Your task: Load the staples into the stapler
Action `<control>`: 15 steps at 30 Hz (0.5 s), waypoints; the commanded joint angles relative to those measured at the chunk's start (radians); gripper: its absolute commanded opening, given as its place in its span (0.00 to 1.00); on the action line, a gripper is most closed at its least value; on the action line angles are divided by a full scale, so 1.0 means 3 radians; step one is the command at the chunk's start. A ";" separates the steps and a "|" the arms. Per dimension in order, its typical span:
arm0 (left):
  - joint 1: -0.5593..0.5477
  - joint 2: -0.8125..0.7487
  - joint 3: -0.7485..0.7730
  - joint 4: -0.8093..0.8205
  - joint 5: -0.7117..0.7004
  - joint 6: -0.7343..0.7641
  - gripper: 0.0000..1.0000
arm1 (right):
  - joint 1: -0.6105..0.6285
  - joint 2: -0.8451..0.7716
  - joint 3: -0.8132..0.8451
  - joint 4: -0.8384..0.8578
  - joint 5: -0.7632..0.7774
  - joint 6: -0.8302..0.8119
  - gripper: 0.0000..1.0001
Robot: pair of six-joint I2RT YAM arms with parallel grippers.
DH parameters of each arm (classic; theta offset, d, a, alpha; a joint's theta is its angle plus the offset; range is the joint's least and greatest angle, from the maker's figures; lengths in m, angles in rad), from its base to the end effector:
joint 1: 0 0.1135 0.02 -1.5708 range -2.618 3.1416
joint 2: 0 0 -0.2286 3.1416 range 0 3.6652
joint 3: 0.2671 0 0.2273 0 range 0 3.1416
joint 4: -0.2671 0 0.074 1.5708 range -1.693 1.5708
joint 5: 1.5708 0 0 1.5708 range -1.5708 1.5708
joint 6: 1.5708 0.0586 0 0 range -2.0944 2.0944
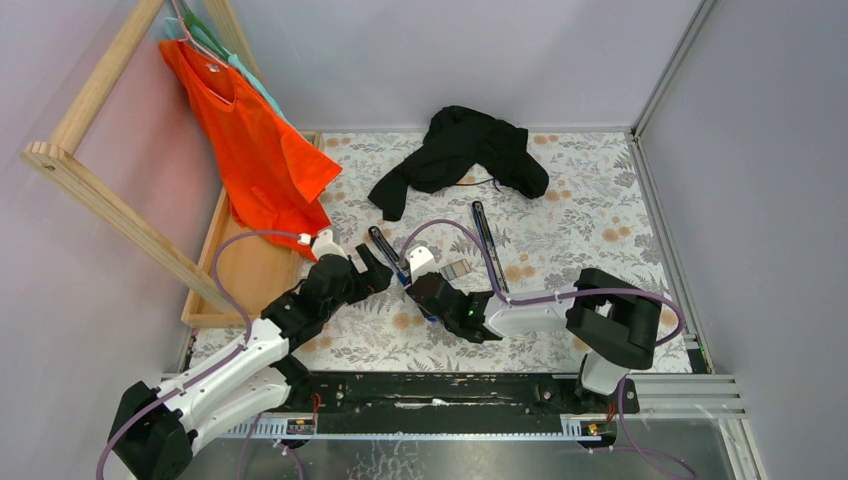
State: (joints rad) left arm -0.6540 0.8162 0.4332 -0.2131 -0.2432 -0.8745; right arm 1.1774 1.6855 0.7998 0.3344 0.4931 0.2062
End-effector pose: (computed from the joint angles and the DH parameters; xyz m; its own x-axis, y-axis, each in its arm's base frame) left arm 0.1653 -0.1089 0.1803 -0.6175 -0.4649 -0.6345 -0.0646 0.8339 -0.5482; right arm 0.1553 0.3019 0.1430 -0.3315 -0.3281 -0.8846 -0.6039 0.7941 -0.0683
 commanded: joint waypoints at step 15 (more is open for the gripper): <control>-0.0002 0.0027 -0.0025 0.0220 -0.0026 -0.0015 1.00 | 0.0023 -0.0244 0.0163 -0.0323 0.0138 0.0051 0.45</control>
State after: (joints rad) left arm -0.6540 0.8291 0.4297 -0.2001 -0.2432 -0.8795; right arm 1.1774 1.6909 0.8051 0.2661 0.4976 0.2291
